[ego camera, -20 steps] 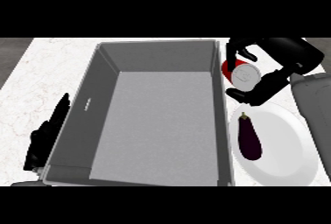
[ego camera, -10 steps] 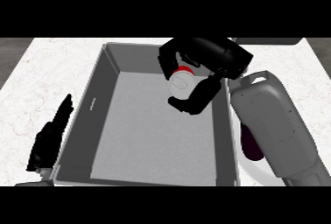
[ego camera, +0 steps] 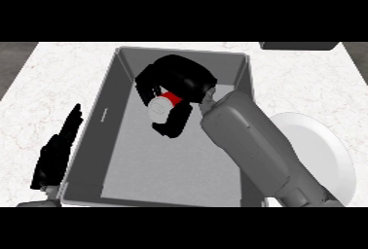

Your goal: Pick the can from the plate and place it in the cardboard box

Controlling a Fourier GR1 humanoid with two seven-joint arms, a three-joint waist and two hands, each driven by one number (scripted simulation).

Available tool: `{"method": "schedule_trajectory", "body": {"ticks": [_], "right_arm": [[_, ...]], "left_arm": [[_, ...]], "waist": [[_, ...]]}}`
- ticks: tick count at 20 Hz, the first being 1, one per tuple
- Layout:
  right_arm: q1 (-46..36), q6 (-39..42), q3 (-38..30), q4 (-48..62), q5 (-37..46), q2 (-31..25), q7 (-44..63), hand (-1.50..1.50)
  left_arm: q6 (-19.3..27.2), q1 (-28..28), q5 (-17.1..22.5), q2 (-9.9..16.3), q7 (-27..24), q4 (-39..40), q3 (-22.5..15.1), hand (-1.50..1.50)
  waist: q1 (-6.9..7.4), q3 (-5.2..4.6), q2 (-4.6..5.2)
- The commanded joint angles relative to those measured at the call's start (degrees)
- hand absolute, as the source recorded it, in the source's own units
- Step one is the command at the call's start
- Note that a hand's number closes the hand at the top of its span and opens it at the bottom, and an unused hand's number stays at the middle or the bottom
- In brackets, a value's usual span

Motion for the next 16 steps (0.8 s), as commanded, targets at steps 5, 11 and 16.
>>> {"method": "schedule_trajectory", "body": {"ticks": [5,11,16], "right_arm": [[-1.46,-11.79,9.63,12.89,-6.88,1.19,1.09,-1.50],[-4.19,-16.21,7.58,19.02,-16.87,1.21,-4.16,-1.50],[-2.74,-23.77,1.62,17.66,-25.55,1.21,-5.15,-1.50]], "left_arm": [[-0.22,2.52,-1.33,-0.71,0.62,-3.46,-1.30,0.00],[-1.65,-1.49,0.37,0.78,-2.67,2.23,1.71,0.00],[0.31,-3.05,-1.34,-0.91,3.11,-0.96,0.10,0.00]], "waist": [[0.79,0.02,0.04],[1.43,-0.01,0.45],[1.30,0.06,0.36]]}}
